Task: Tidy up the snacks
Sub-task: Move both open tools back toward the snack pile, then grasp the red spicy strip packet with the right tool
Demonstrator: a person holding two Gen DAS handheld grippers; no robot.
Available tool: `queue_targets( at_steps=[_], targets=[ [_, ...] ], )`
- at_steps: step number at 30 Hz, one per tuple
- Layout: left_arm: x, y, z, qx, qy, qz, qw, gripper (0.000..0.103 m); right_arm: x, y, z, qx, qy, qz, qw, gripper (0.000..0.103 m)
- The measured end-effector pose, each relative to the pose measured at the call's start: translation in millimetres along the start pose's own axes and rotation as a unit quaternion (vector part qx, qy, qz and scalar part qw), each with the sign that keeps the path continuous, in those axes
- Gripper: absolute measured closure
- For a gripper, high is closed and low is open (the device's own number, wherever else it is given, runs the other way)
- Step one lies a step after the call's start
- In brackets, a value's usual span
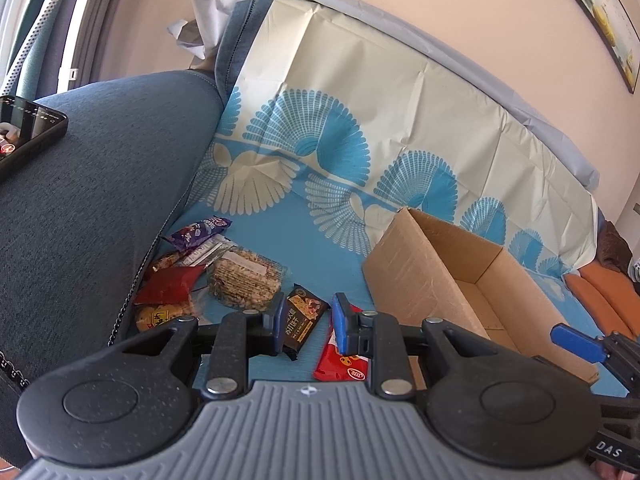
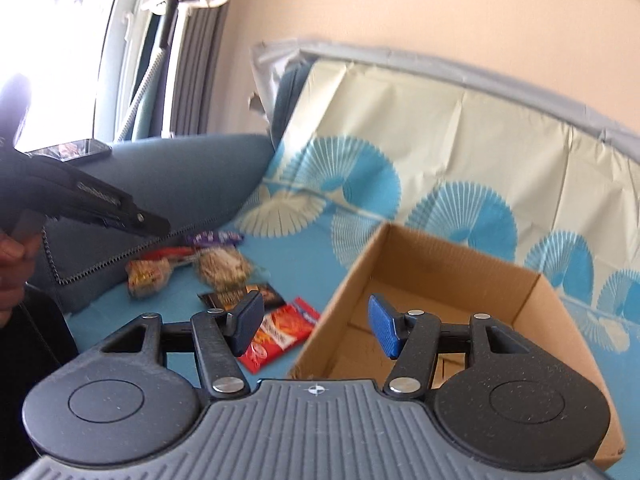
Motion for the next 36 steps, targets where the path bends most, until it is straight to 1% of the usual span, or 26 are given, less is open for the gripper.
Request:
queue_targets(
  at_steps=[5, 9, 14, 17, 18, 19, 20, 23, 26, 28, 30, 31, 33, 36],
  targets=[
    [-1, 2, 3, 0.011, 0.007, -0.003, 0.9999, 0.071, -3, 9, 19, -0.029, 0.0, -0.013, 0.999, 0.044],
    [-2, 3, 9, 0.023, 0.01, -0.001, 0.9997, 0.068, -16, 10, 48, -0.025, 0.002, -0.009, 1.0, 0.044],
    [-2, 3, 15, 0.034, 0.018, 0.006, 0.9993, 0.067, -51, 0, 77, -0.035, -0.011, 0.022, 0.999, 0.042],
    [-3, 3, 18, 0.04, 0.027, 0.009, 0.9988, 0.062, -77, -10, 81, -0.051, -0.03, 0.052, 0.997, 0.039],
    [-3, 3, 18, 0.041, 0.031, 0.01, 0.9986, 0.059, -86, -15, 80, -0.06, -0.034, 0.064, 0.996, 0.038],
    [-3, 3, 19, 0.042, 0.035, 0.012, 0.9984, 0.055, -95, -19, 80, -0.068, -0.038, 0.075, 0.994, 0.036],
    [-3, 2, 20, 0.044, 0.041, 0.013, 0.9981, 0.054, -103, -23, 80, -0.074, -0.043, 0.084, 0.993, 0.033],
    [-4, 1, 25, 0.057, 0.06, 0.021, 0.9964, 0.048, -127, -32, 81, -0.088, -0.048, 0.107, 0.989, 0.028],
    [-9, 0, 36, 0.079, 0.088, 0.035, 0.9924, 0.04, -147, -36, 78, -0.105, -0.061, 0.123, 0.985, 0.022],
    [-15, -2, 44, 0.095, 0.114, 0.051, 0.9877, 0.031, -159, -37, 75, -0.119, -0.064, 0.136, 0.982, 0.021],
    [-23, -4, 52, 0.111, 0.142, 0.07, 0.9812, 0.027, -169, -39, 73, -0.131, -0.067, 0.144, 0.978, 0.02],
    [-26, -4, 55, 0.114, 0.151, 0.077, 0.9789, 0.026, -174, -40, 72, -0.135, -0.067, 0.149, 0.977, 0.018],
    [-34, -5, 56, 0.109, 0.173, 0.093, 0.9745, 0.024, -184, -44, 71, -0.143, -0.065, 0.162, 0.974, 0.016],
    [-48, -7, 53, 0.086, 0.22, 0.117, 0.9647, 0.021, -199, -52, 66, -0.169, -0.058, 0.184, 0.967, 0.016]
  ],
)
Point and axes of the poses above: each gripper's, at about its wrist camera, not at the fingertips, and x roughly against the way its jaws point, z to its left, y to its top, the point moved 7 cm from there along -x, roughly the way its jaws point, and after that the axes turned 4 degrees about z, right-handed, at the moved point
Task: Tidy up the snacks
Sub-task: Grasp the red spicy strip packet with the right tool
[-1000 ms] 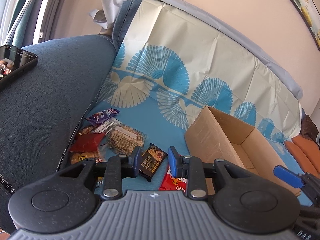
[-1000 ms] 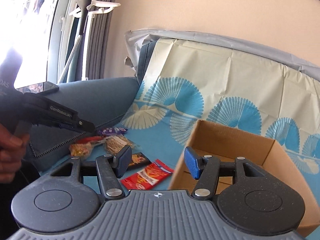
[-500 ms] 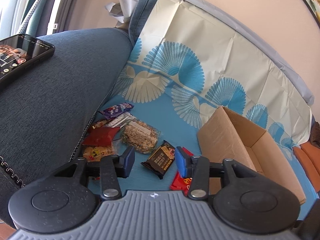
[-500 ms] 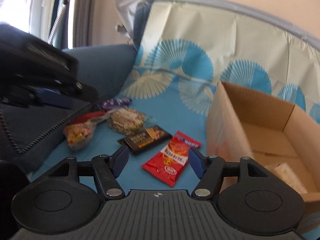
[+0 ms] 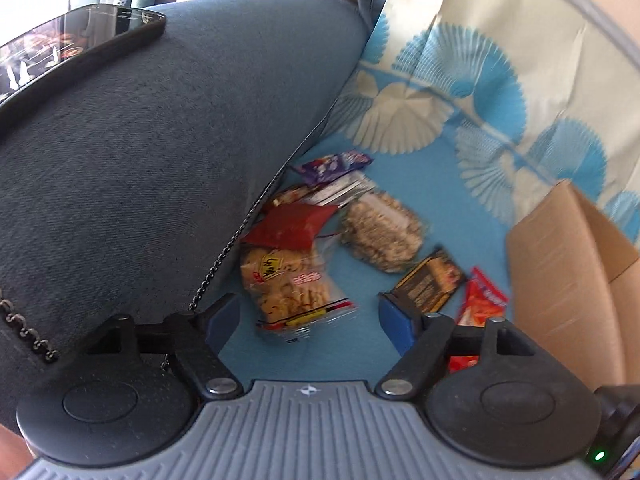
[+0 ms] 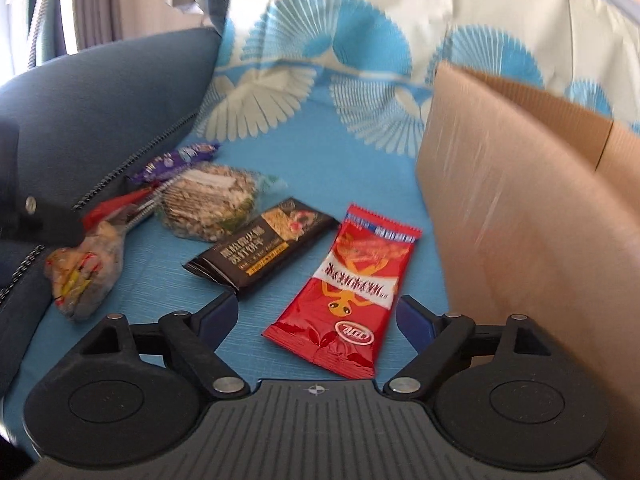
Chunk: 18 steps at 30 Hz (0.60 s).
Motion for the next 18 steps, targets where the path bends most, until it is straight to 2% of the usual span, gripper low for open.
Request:
queue_targets(
  at_steps=[3, 6, 9, 11, 14, 18],
  targets=[
    [-12, 1, -4, -0.01, 0.04, 0.013, 0.9991, 0.019, -10, 1, -2, -0.016, 0.0, 0.012, 1.0, 0.016],
    [-23, 2, -5, -0.011, 0.058, 0.021, 0.998, 0.018, -13, 2, -3, -0.025, 0.0, 0.011, 1.0, 0.017],
    [-35, 4, -7, -0.014, 0.074, 0.029, 0.9967, 0.018, -14, 4, -8, -0.03, -0.009, 0.005, 0.999, 0.025],
    [-43, 6, -9, -0.019, 0.084, 0.035, 0.9956, 0.018, -13, 4, -12, -0.033, -0.014, 0.001, 0.999, 0.036],
    [-51, 8, -9, -0.023, 0.087, 0.042, 0.9951, 0.019, -12, 3, -15, -0.028, -0.016, -0.002, 0.999, 0.044],
    [-54, 10, -5, -0.018, 0.087, 0.042, 0.9952, 0.031, -10, 4, -16, -0.02, -0.012, -0.006, 1.0, 0.049]
  ],
)
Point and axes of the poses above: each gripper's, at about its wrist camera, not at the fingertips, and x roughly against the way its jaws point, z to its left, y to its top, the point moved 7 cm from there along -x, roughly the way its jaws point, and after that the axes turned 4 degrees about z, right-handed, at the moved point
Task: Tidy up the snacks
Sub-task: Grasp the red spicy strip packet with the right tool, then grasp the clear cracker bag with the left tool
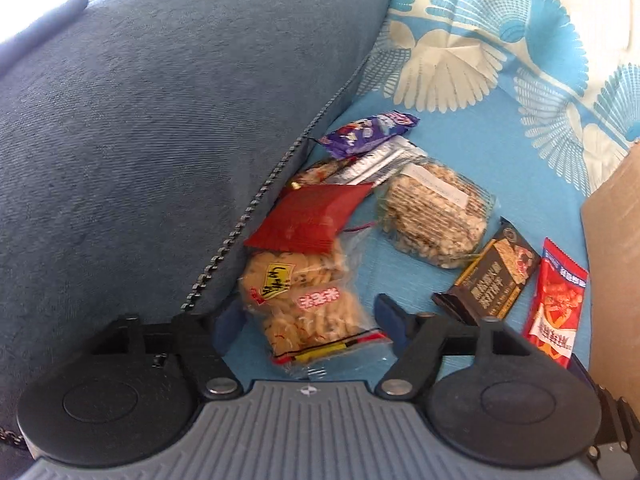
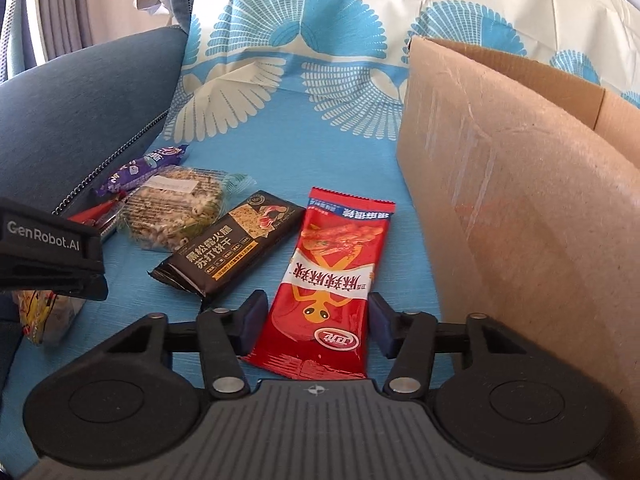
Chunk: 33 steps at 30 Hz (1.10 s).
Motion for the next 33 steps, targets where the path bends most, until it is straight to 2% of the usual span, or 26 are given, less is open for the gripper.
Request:
queue_targets(
  at_steps=[4, 10, 14, 18, 22, 25, 28, 33],
  targets=[
    [7, 0, 4, 0.005, -0.011, -0.007, 0.9999, 0.041, 6, 1, 0, 0.007, -0.002, -0.001, 1.0, 0.052],
    [17, -1, 11, 0.004, -0.06, 0.004, 0.9982, 0.046, 30, 0, 7, 0.046, 0.009, -0.006, 0.999, 0.053],
    [27, -3, 16, -0.013, -0.096, 0.013, 0.9952, 0.046, 52, -5, 15, 0.061, 0.041, 0.013, 0.997, 0.053],
    [33, -9, 16, -0.045, -0.136, 0.026, 0.9894, 0.046, 80, -16, 25, 0.086, 0.091, 0.038, 0.991, 0.053],
    [37, -16, 10, -0.076, -0.165, 0.039, 0.9826, 0.046, 109, -33, 28, 0.117, 0.111, 0.053, 0.986, 0.053],
    [44, -22, 5, -0.097, -0.164, 0.033, 0.9812, 0.046, 123, -48, 27, 0.137, 0.125, 0.056, 0.981, 0.053],
    [47, -29, -1, -0.114, -0.161, 0.027, 0.9801, 0.046, 124, -61, 26, 0.158, 0.115, 0.056, 0.979, 0.053],
    [40, -35, -10, -0.131, -0.16, 0.056, 0.9768, 0.045, 107, -65, 17, 0.138, 0.102, 0.078, 0.982, 0.053]
  ],
)
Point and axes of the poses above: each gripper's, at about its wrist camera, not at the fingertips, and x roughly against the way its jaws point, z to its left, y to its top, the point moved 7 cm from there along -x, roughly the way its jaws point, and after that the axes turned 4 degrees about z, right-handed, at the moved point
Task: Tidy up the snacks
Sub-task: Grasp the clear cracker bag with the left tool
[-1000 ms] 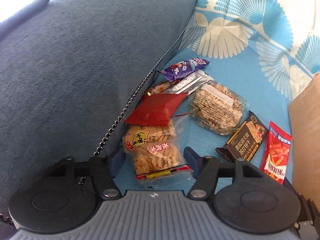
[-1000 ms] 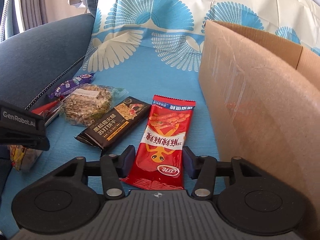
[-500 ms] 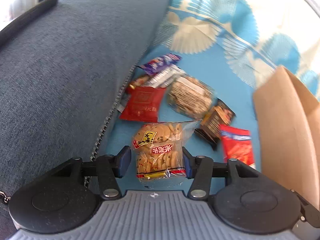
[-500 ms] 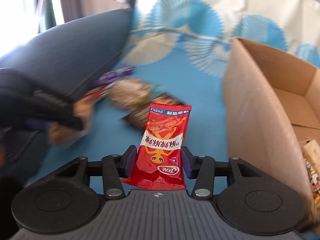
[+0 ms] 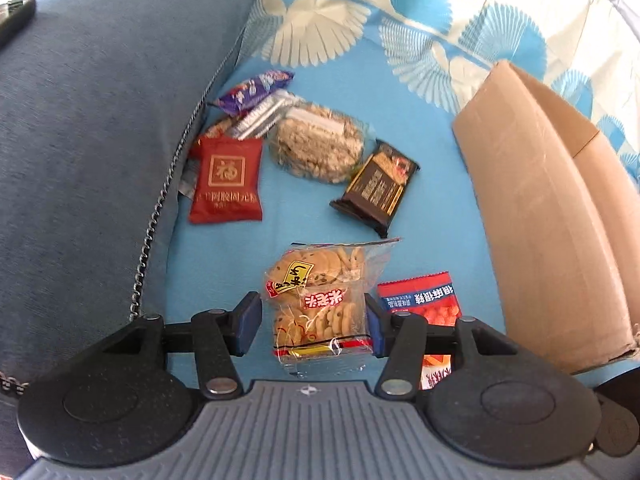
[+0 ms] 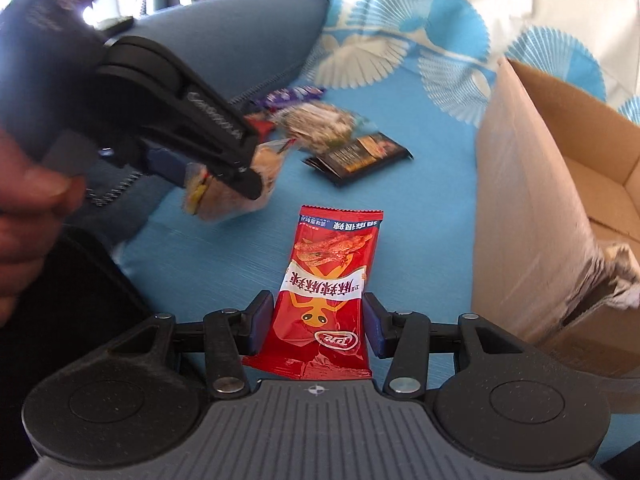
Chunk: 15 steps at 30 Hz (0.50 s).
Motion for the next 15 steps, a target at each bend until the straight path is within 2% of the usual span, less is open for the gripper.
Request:
queue_targets(
  at_steps=[4, 7, 8, 15],
  targets=[
    [-9, -2, -3, -0.003, -0.013, 0.025, 0.9996, 0.038, -6, -4, -3, -0.008, 0.0, 0.011, 1.0, 0.049],
    [-14, -2, 1, 0.017, -0.021, 0.034, 0.999, 0.032, -6, -5, -2, -0.008, 0.005, 0.004, 1.0, 0.044],
    [-16, -2, 2, 0.024, -0.024, 0.037, 0.9987, 0.031, -7, -4, -2, -0.009, 0.005, 0.002, 1.0, 0.041],
    [-26, -3, 1, 0.03, -0.025, 0.064, 0.9972, 0.027, -14, 5, -10, -0.025, 0.01, -0.008, 1.0, 0.034]
  ],
)
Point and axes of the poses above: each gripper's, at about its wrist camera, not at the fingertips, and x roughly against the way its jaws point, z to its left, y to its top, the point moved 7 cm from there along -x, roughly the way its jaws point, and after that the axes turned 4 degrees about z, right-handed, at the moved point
